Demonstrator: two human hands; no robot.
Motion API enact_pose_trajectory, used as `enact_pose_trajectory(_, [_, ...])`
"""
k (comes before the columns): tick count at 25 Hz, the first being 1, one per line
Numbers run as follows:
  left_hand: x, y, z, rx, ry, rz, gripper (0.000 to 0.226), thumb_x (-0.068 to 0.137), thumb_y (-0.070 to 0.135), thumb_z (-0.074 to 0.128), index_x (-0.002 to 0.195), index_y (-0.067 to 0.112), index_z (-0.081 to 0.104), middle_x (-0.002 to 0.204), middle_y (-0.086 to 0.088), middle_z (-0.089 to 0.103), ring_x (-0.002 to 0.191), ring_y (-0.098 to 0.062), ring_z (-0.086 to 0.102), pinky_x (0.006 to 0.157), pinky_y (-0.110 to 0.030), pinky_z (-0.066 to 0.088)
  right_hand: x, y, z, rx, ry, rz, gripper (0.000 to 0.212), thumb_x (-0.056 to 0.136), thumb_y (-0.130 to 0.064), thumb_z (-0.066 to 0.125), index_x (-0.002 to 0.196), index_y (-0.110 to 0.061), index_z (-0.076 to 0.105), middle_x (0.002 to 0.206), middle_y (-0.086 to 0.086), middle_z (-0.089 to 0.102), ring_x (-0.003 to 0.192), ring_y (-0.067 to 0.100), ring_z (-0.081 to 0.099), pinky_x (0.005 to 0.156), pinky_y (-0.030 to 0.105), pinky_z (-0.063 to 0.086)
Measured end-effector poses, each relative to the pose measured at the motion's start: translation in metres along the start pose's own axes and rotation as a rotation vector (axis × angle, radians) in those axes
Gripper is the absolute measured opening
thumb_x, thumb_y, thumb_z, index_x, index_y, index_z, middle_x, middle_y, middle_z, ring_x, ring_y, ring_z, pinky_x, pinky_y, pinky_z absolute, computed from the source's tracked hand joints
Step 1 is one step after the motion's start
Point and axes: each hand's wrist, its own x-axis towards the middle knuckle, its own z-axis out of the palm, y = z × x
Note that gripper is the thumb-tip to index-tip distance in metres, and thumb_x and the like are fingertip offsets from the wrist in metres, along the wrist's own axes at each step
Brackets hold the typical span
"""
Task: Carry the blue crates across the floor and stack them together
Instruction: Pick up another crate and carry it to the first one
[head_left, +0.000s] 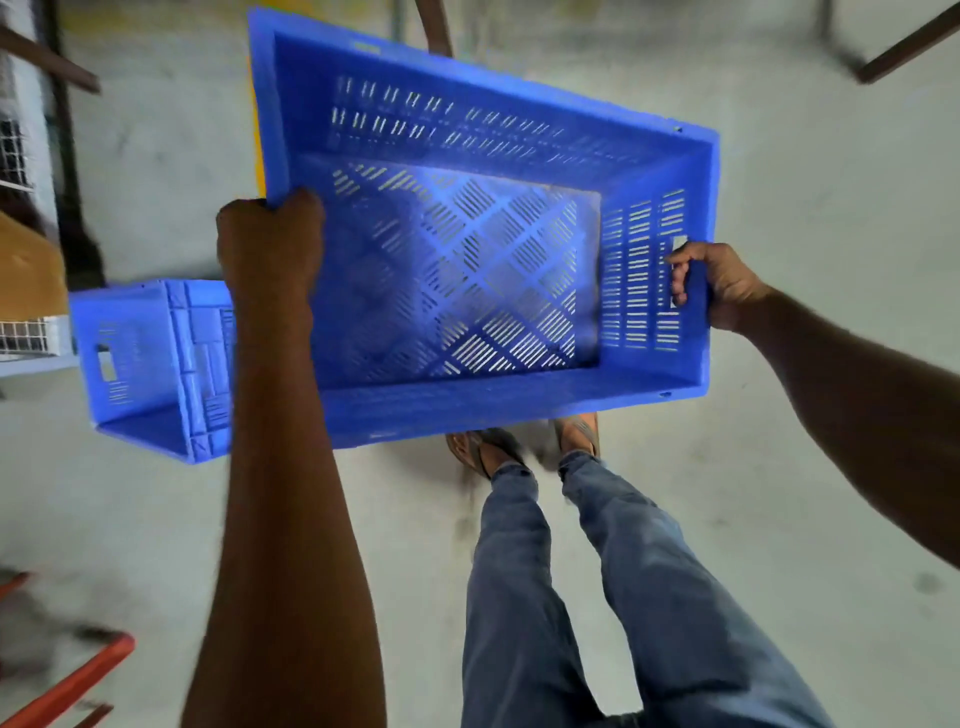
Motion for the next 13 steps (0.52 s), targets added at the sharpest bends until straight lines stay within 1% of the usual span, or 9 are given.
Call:
enact_pose_trajectory(2, [-0.006,-0.018,-0.029,-0.014,-0.031,-0.083,0.024,0.068,0.035,0.057,0.057,0.014,0.055,0.043,0.001,0.050,0.035,-0.021,0.042,0.045,-0.025,0.033,-0.033,-0.015,0.011,-0.084,0.019,-0.042,0.024,0.082,-0.010,0.051,0.058,-0.016,0.049,0.044,-0.005,0.044,0.034,0.009,0.031,0.036,0.015,0.023])
enact_pose_trajectory(3, [-0.014,-0.027,-0.044,-0.006,-0.030,-0.112,0.024,0.068,0.036,0.056,0.058,0.014,0.057,0.041,0.002,0.049,0.034,-0.018,0.042,0.045,-0.026,0.034,-0.052,-0.021,0.017,-0.130,0.061,-0.066,0.024,0.083,-0.010,0.053,0.060,-0.015,0.049,0.041,-0.005,0.043,0.031,0.009,0.028,0.037,0.013,0.022])
enact_pose_trajectory(4, [-0.025,-0.038,-0.057,0.011,-0.026,-0.142,0.027,0.067,0.038,0.055,0.062,0.012,0.061,0.044,0.000,0.052,0.038,-0.021,0.045,0.049,-0.031,0.038,-0.069,-0.024,0.023,-0.186,0.111,-0.089,0.024,0.083,-0.011,0.056,0.060,-0.013,0.050,0.038,-0.005,0.042,0.030,0.009,0.028,0.037,0.013,0.022])
enact_pose_trajectory(5, [-0.036,-0.050,-0.068,0.024,-0.021,-0.169,0.034,0.066,0.039,0.054,0.069,0.008,0.066,0.052,-0.006,0.055,0.046,-0.025,0.050,0.054,-0.036,0.042,-0.085,-0.027,0.027,-0.245,0.156,-0.105,0.024,0.083,-0.013,0.059,0.060,-0.012,0.051,0.036,-0.005,0.042,0.029,0.010,0.028,0.036,0.012,0.023])
enact_pose_trajectory(6, [-0.049,-0.062,-0.078,0.031,-0.012,-0.193,0.041,0.065,0.040,0.054,0.078,0.003,0.069,0.061,-0.014,0.058,0.056,-0.030,0.057,0.060,-0.040,0.046,-0.101,-0.029,0.031,-0.300,0.191,-0.115,0.024,0.082,-0.015,0.061,0.060,-0.011,0.052,0.036,-0.003,0.043,0.028,0.012,0.029,0.036,0.012,0.024])
enact_pose_trajectory(8, [-0.078,-0.089,-0.098,0.028,0.016,-0.220,0.055,0.069,0.040,0.057,0.093,-0.008,0.069,0.084,-0.032,0.066,0.078,-0.045,0.069,0.071,-0.051,0.055,-0.131,-0.031,0.034,-0.394,0.220,-0.136,0.023,0.078,-0.018,0.063,0.059,-0.010,0.054,0.044,0.003,0.046,0.033,0.016,0.031,0.036,0.015,0.026])
enact_pose_trajectory(9, [-0.093,-0.102,-0.108,0.014,0.024,-0.231,0.059,0.071,0.040,0.058,0.098,-0.012,0.068,0.095,-0.036,0.067,0.088,-0.050,0.069,0.077,-0.056,0.056,-0.146,-0.033,0.035,-0.440,0.222,-0.149,0.021,0.076,-0.018,0.063,0.058,-0.010,0.055,0.049,0.006,0.047,0.036,0.018,0.032,0.037,0.016,0.027])
enact_pose_trajectory(10, [-0.107,-0.114,-0.117,-0.002,0.030,-0.240,0.063,0.072,0.040,0.058,0.102,-0.015,0.066,0.102,-0.039,0.066,0.094,-0.053,0.067,0.081,-0.060,0.056,-0.160,-0.037,0.036,-0.483,0.219,-0.162,0.019,0.075,-0.018,0.062,0.058,-0.010,0.055,0.052,0.007,0.047,0.038,0.020,0.032,0.038,0.017,0.028])
enact_pose_trajectory(13, [-0.150,-0.141,-0.144,-0.050,0.027,-0.270,0.065,0.076,0.038,0.062,0.105,-0.020,0.063,0.106,-0.045,0.061,0.098,-0.057,0.063,0.083,-0.064,0.053,-0.203,-0.044,0.042,-0.607,0.215,-0.209,0.014,0.071,-0.019,0.061,0.061,-0.010,0.056,0.055,0.008,0.048,0.039,0.020,0.035,0.039,0.018,0.030])
